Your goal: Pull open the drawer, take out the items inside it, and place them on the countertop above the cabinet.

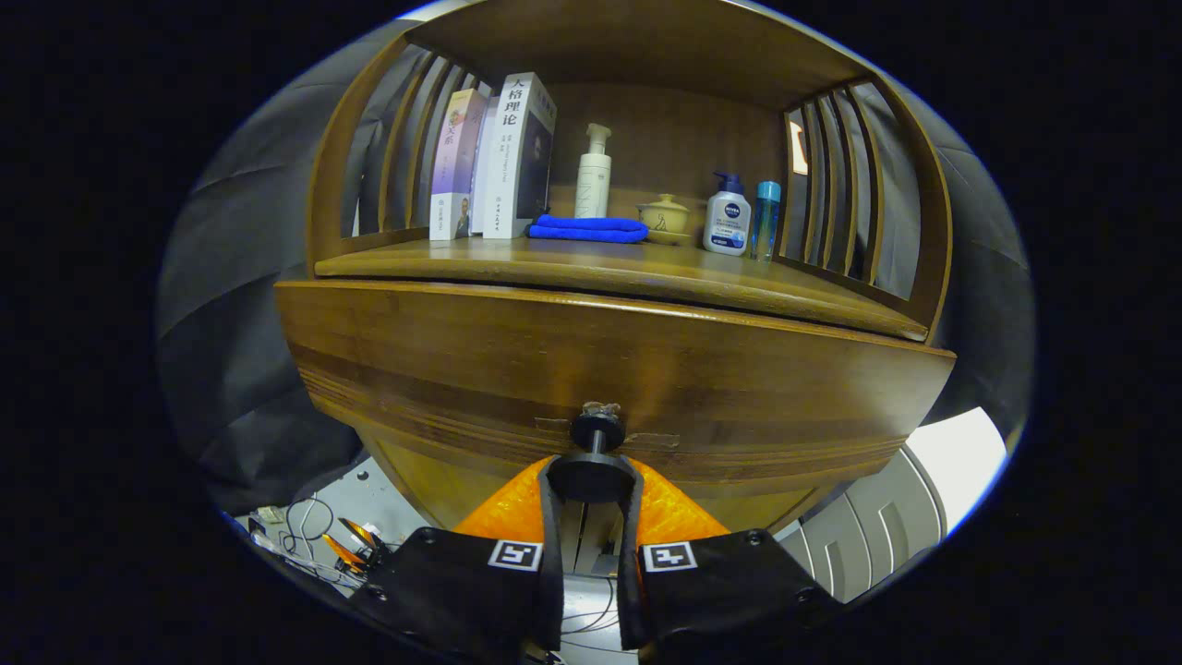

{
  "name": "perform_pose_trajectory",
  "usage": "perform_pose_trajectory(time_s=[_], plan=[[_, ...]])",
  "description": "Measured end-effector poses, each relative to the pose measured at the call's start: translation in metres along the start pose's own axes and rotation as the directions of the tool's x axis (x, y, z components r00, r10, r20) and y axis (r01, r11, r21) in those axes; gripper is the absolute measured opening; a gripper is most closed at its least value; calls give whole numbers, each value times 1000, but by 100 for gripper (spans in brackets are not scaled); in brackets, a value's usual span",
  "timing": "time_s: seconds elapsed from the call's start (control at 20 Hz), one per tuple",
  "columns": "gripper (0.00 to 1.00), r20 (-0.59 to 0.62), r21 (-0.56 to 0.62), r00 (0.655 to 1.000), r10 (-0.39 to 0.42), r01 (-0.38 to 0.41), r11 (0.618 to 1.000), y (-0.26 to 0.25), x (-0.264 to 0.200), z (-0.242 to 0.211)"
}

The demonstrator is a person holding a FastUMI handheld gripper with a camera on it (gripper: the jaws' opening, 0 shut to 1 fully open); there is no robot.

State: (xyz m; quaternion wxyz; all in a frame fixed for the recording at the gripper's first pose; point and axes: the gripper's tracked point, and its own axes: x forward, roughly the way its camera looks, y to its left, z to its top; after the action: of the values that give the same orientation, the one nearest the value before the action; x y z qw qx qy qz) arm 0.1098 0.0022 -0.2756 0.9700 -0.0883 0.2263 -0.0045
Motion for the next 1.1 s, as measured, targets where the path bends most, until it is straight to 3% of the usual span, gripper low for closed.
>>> perform_pose_trajectory(time_s=[1.1], plan=[[25,-7,-118,994,112,-112,987,6,-81,-44]])
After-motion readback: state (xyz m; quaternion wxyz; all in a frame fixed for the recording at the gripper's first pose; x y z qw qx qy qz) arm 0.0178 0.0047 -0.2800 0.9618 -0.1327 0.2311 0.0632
